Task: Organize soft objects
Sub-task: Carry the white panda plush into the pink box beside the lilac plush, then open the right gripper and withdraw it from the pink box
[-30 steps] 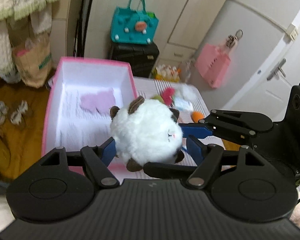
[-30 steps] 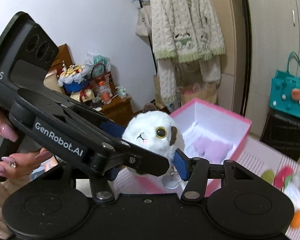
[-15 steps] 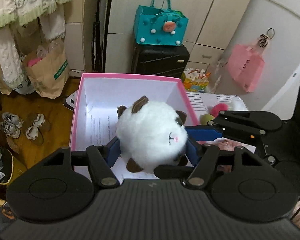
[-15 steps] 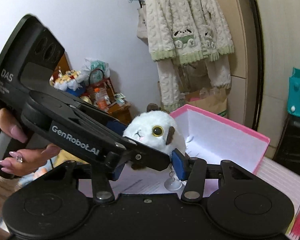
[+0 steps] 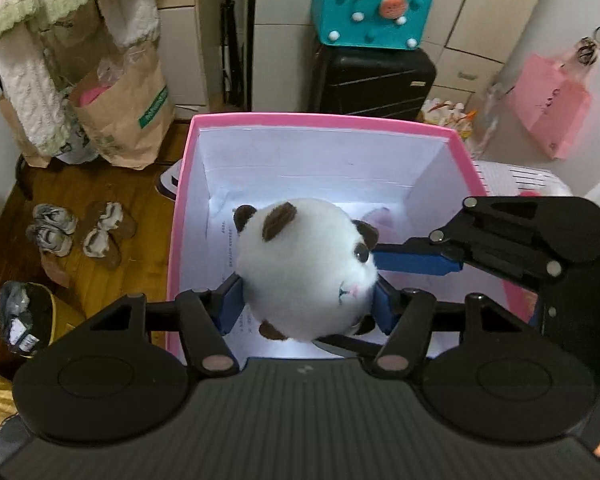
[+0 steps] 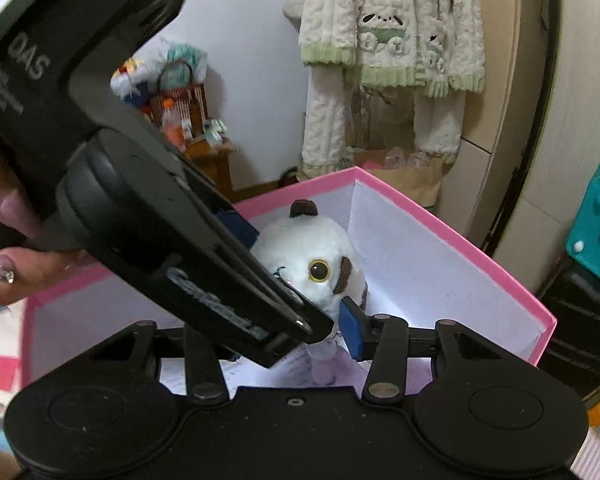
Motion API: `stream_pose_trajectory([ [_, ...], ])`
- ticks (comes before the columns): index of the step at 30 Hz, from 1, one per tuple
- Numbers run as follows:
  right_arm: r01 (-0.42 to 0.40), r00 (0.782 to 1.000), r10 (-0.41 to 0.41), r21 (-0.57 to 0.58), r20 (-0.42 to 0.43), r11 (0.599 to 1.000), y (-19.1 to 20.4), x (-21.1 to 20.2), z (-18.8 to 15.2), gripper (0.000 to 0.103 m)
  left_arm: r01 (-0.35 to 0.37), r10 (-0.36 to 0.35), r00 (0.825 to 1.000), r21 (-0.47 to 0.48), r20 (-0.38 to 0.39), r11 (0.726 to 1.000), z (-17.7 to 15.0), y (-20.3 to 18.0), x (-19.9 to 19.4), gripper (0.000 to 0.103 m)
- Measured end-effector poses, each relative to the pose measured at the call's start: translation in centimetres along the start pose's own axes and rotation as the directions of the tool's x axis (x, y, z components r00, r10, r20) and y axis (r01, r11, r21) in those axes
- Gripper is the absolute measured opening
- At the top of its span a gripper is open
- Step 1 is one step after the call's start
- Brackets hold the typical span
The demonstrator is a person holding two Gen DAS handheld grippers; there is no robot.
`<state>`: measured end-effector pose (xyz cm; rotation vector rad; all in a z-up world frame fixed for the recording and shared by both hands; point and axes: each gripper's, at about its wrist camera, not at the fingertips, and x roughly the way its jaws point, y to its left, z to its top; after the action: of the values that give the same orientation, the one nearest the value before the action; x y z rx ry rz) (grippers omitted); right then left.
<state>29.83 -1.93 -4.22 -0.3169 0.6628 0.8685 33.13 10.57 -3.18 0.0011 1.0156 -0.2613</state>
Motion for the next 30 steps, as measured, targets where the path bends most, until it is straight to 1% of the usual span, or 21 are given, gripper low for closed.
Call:
stream_pose_trajectory([
  [3, 0.0, 1.0, 0.001, 0.015, -0.029, 1.0, -0.2, 0.7, 0.1, 0.05, -0.043, 0.043, 0.999, 0.007, 0.005, 0.999, -0.3, -0.3, 0.5, 0.063],
  [4, 0.016, 0.999, -0.016, 0.006, -0.035, 1.0, 0.0, 0.9, 0.1, 0.05, -0.048, 0.048, 0.999, 0.008, 0.015, 0.999, -0.5, -0.3, 0.4, 0.062],
  [5, 0.034, 0.998, -0.034, 0.001, -0.045, 0.999, 0.0, 1.2, 0.1, 0.05, -0.04, 0.04, 0.999, -0.002, 0.026, 0.999, -0.5, -0.2, 0.2, 0.061],
  [6, 0.047, 0.997, -0.047, 0.006, -0.063, 0.999, 0.0, 1.4, 0.1, 0.048, -0.005, 0.006, 0.999, -0.031, 0.034, 1.0, -0.6, 0.2, -0.1, 0.061],
  [7, 0.042, 0.997, -0.04, 0.021, -0.064, 0.999, -0.1, 1.2, 0.2, 0.047, 0.043, -0.041, 0.999, -0.066, 0.033, 0.997, -0.6, 0.6, -0.4, 0.059],
  [8, 0.019, 0.998, -0.017, 0.035, -0.056, 0.999, -0.3, 1.0, 0.2, 0.047, 0.076, -0.074, 0.997, -0.095, 0.029, 0.993, -0.7, 1.0, -0.6, 0.053],
  [10, 0.004, 0.998, 0.0, 0.057, -0.064, 0.998, -0.7, 0.9, 0.2, 0.048, 0.059, -0.054, 0.997, -0.102, 0.052, 0.993, -1.0, 1.0, -1.2, 0.04],
  [11, -0.012, 0.997, 0.017, 0.064, -0.073, 0.998, -0.9, 0.9, 0.1, 0.048, 0.045, -0.038, 0.997, -0.093, 0.07, 0.995, -1.2, 0.9, -1.5, 0.037],
  [14, -0.039, 0.997, 0.045, 0.088, -0.065, 0.995, -1.1, 0.3, -0.3, 0.048, 0.017, -0.012, 0.998, -0.083, 0.064, 0.996, -1.5, 0.7, -1.5, 0.037],
  [17, -0.039, 0.999, 0.042, 0.096, -0.033, 0.995, -1.1, -1.5, -1.0, 0.048, -0.038, 0.041, 0.997, -0.042, 0.067, 0.998, -2.1, 0.2, -1.6, 0.037],
  [19, -0.04, 0.999, 0.042, 0.112, -0.018, 0.993, -1.3, -2.6, -1.3, 0.048, -0.063, 0.064, 0.994, -0.022, 0.083, 0.998, -2.4, -0.1, -1.9, 0.039],
  [21, -0.041, 0.999, 0.041, 0.134, 0.003, 0.99, -1.4, -3.9, -1.7, 0.049, -0.075, 0.076, 0.99, -0.012, 0.118, 0.997, -2.8, -0.1, -2.6, 0.042],
  [22, -0.065, 0.998, 0.063, 0.149, 0.022, 0.987, -1.6, -4.5, -2.0, 0.049, -0.086, 0.087, 0.987, -0.014, 0.136, 0.996, -3.1, -0.1, -2.9, 0.042],
  [24, -0.126, 0.992, 0.12, 0.198, 0.039, 0.972, -1.9, -5.6, -2.6, 0.049, -0.084, 0.086, 0.985, -0.023, 0.15, 0.996, -3.7, 0.0, -3.3, 0.042],
  [25, -0.132, 0.991, 0.126, 0.216, 0.039, 0.967, -2.0, -6.2, -2.8, 0.049, -0.076, 0.078, 0.985, -0.022, 0.153, 0.997, -4.0, 0.0, -3.5, 0.042],
  [28, -0.104, 0.994, 0.098, 0.201, 0.043, 0.974, -1.2, -7.8, -3.5, 0.049, -0.065, 0.069, 0.984, -0.028, 0.166, 0.997, -4.8, -0.1, -4.6, 0.042],
  [30, -0.088, 0.996, 0.08, 0.197, 0.047, 0.976, -0.9, -9.1, -4.0, 0.049, -0.054, 0.056, 0.985, -0.016, 0.165, 0.998, -5.3, -0.5, -5.6, 0.045],
])
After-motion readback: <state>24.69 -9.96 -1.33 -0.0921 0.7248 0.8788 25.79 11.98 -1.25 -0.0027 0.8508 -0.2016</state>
